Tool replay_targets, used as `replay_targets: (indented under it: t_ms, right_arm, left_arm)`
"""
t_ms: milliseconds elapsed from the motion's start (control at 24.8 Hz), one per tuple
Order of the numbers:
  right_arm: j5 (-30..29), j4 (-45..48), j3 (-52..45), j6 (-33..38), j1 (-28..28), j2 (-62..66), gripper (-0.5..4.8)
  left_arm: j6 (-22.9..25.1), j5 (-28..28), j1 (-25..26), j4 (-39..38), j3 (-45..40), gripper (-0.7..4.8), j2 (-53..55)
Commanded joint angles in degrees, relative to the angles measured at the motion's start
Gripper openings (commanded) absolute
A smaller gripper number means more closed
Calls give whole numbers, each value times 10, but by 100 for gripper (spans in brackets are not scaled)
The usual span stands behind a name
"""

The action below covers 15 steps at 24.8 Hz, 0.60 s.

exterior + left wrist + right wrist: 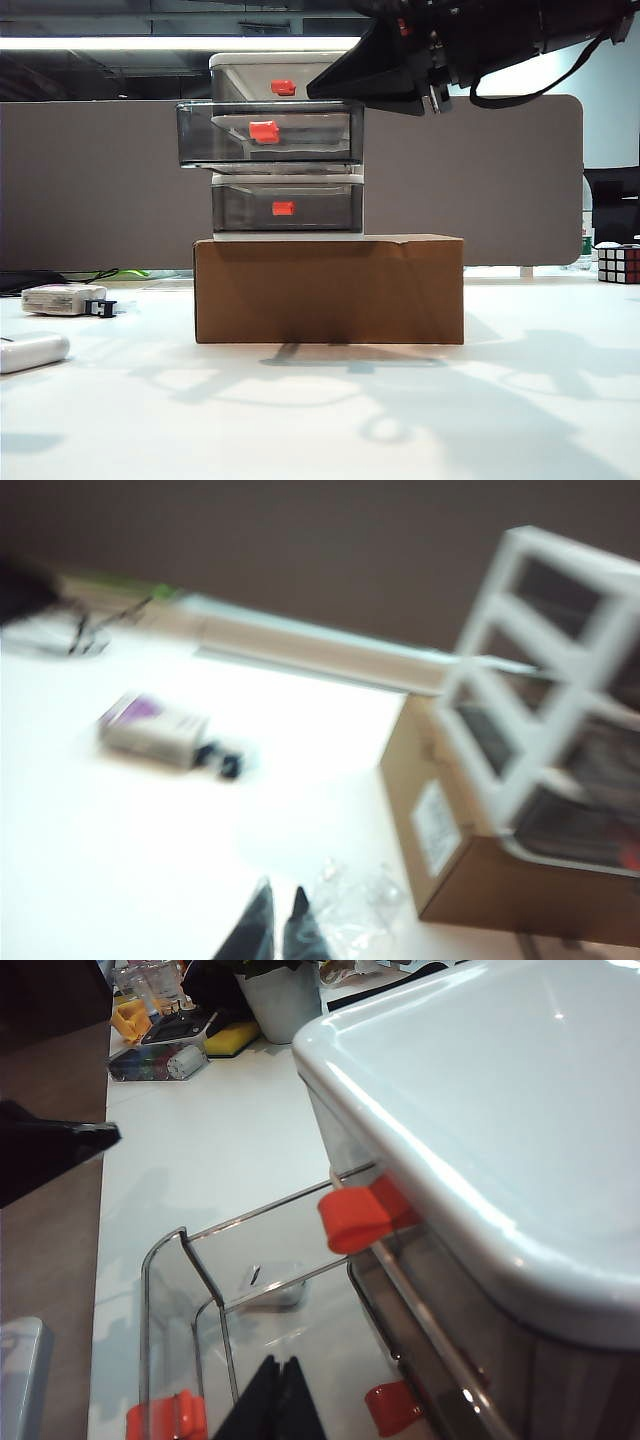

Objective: Open the second layer of the drawer on the table, pick up the earphone case on the table and put it in, and finally close the drawer.

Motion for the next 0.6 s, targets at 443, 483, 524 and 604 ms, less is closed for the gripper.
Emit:
replay_targets:
  t_ms: [443, 483, 524, 604]
  right_arm:
    - [-6, -3, 1, 0, 0, -3, -5]
    - [-6, -3, 1, 0, 0, -3, -5]
    - [-6, -3, 1, 0, 0, -3, -5]
    - [-6, -3, 1, -1, 0, -3, -5]
  left_arm:
    - [-73, 387, 372, 106, -5, 32, 194]
    - [-29, 387, 367, 114, -9, 43, 200]
    - [10, 388, 360, 122, -13, 77, 206]
    - [67, 387, 340, 144, -21, 159, 221]
